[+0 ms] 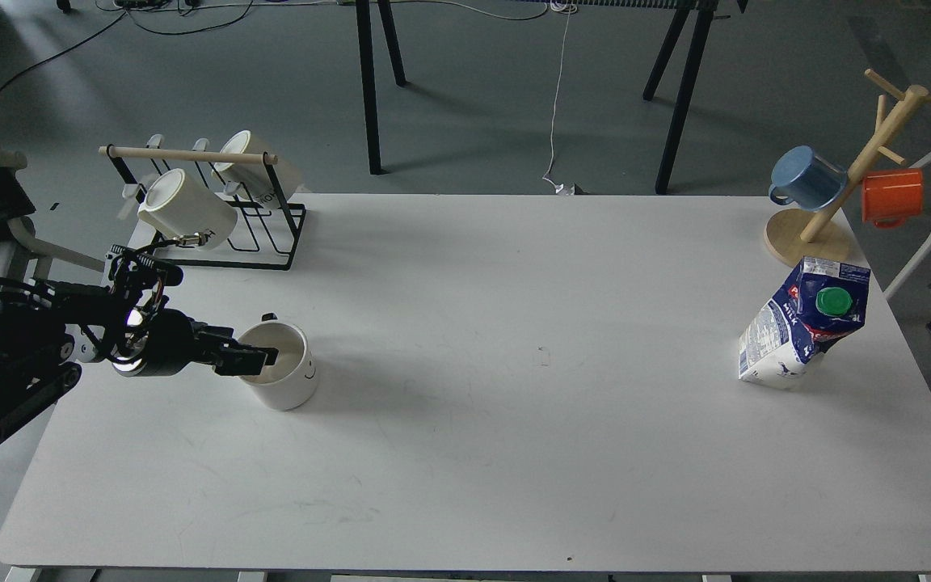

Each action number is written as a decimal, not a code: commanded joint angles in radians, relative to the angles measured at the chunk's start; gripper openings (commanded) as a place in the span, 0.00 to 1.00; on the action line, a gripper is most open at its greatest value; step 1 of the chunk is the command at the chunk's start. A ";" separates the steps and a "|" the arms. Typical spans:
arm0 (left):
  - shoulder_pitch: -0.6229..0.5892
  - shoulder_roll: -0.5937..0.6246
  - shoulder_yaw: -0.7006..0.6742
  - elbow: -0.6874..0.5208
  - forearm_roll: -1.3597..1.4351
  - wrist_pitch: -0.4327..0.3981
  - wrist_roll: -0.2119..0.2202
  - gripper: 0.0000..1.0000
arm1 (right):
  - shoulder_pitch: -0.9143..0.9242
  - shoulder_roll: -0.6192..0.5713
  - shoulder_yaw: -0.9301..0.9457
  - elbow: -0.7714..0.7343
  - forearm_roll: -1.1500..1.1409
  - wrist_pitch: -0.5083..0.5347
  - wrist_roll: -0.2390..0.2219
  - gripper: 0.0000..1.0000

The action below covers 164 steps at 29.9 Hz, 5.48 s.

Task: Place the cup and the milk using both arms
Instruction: 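Grasp the white mug rim with the left gripper, then slide the white mug with the left gripper toward the table center, then release the mug and retract the left gripper toward the wire rack, then reach the right gripper to the milk carton and grasp it, then carry the milk carton with the right gripper beside the white mug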

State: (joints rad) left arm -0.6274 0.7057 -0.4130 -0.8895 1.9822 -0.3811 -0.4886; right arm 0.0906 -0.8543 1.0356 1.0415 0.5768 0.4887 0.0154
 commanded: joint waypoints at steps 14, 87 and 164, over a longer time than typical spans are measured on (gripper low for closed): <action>0.011 0.008 0.033 0.001 0.007 0.102 0.000 0.06 | -0.008 0.001 0.000 0.000 0.000 0.000 0.000 0.95; -0.189 -0.324 -0.079 0.046 -0.493 -0.108 0.000 0.85 | -0.276 0.052 -0.020 0.075 0.189 0.000 0.029 0.96; -0.058 -0.189 -0.128 0.044 -0.942 -0.108 0.000 0.89 | 0.031 0.439 -0.124 0.018 0.132 0.000 0.029 0.27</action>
State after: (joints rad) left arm -0.6857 0.5183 -0.5415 -0.8459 1.0386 -0.4887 -0.4888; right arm 0.1159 -0.4200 0.9206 1.0294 0.7157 0.4887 0.0461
